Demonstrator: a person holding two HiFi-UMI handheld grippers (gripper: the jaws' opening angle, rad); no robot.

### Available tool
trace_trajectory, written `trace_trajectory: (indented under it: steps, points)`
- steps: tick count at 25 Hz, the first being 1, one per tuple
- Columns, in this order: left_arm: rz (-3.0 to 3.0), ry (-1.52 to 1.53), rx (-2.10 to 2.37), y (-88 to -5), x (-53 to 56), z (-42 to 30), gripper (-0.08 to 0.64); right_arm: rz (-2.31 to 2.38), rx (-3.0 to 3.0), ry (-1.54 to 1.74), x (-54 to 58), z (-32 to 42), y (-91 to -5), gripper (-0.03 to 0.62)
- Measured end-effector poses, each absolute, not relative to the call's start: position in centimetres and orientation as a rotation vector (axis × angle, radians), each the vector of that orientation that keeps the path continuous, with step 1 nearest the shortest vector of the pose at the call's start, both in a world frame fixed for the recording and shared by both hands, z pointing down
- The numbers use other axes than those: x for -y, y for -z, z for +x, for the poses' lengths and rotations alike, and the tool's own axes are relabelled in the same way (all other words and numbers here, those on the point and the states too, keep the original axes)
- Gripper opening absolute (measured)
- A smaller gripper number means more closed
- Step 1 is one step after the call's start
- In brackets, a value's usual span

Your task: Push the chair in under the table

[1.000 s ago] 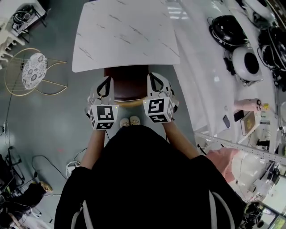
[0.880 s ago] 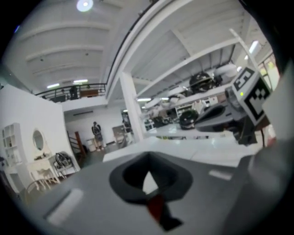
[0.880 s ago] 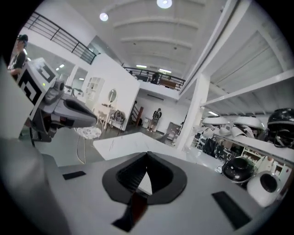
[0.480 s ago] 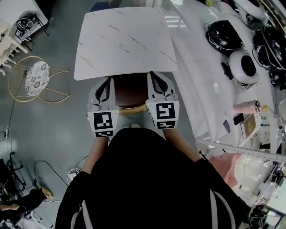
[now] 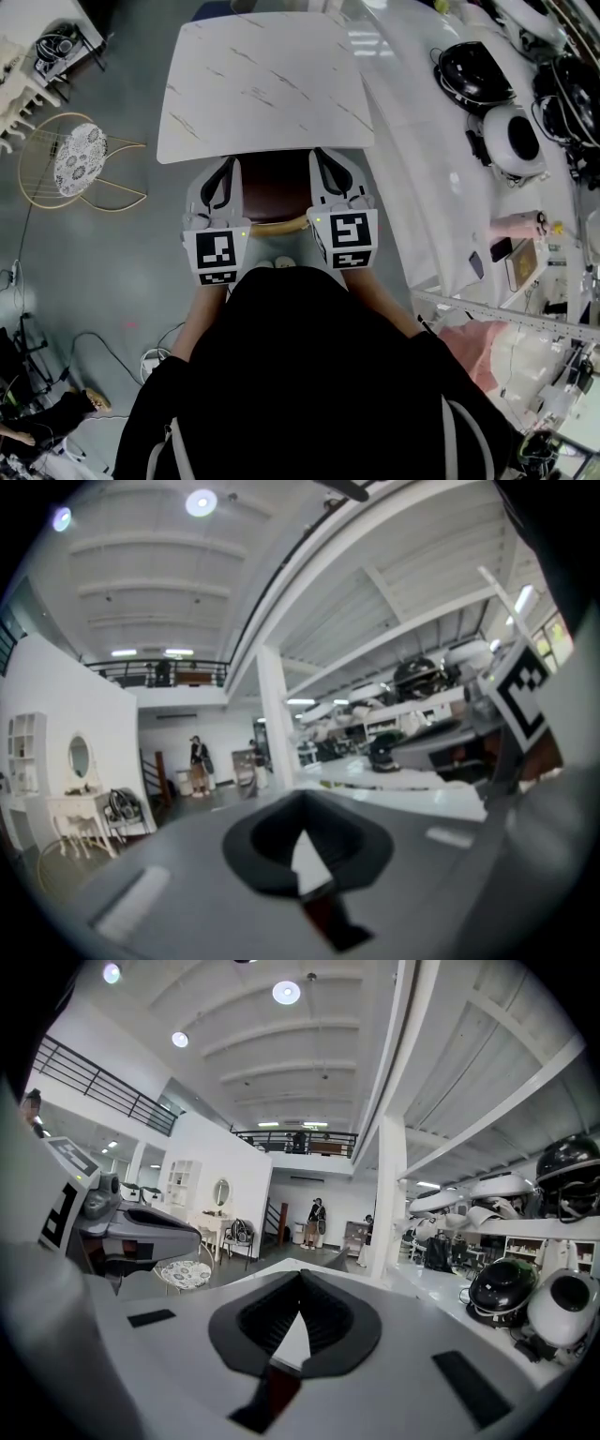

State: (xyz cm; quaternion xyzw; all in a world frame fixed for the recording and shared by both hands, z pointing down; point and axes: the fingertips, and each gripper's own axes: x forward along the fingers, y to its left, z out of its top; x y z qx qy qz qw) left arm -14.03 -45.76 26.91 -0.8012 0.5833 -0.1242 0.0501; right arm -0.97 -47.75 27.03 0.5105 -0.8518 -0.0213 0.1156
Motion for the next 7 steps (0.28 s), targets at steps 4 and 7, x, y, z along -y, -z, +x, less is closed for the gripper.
trace_trajectory:
  steps: [4, 7]
  points:
    - [-2.434, 0.358, -1.773, -26.90, 45.69, -14.11, 0.008, 1.497, 2.491, 0.064, 47.69, -0.80, -27.50, 0.020]
    - [-2.431, 0.352, -1.769, -26.97, 45.55, -14.34, 0.008, 1.496, 2.486, 0.066, 47.56, -0.93, -27.80, 0.020]
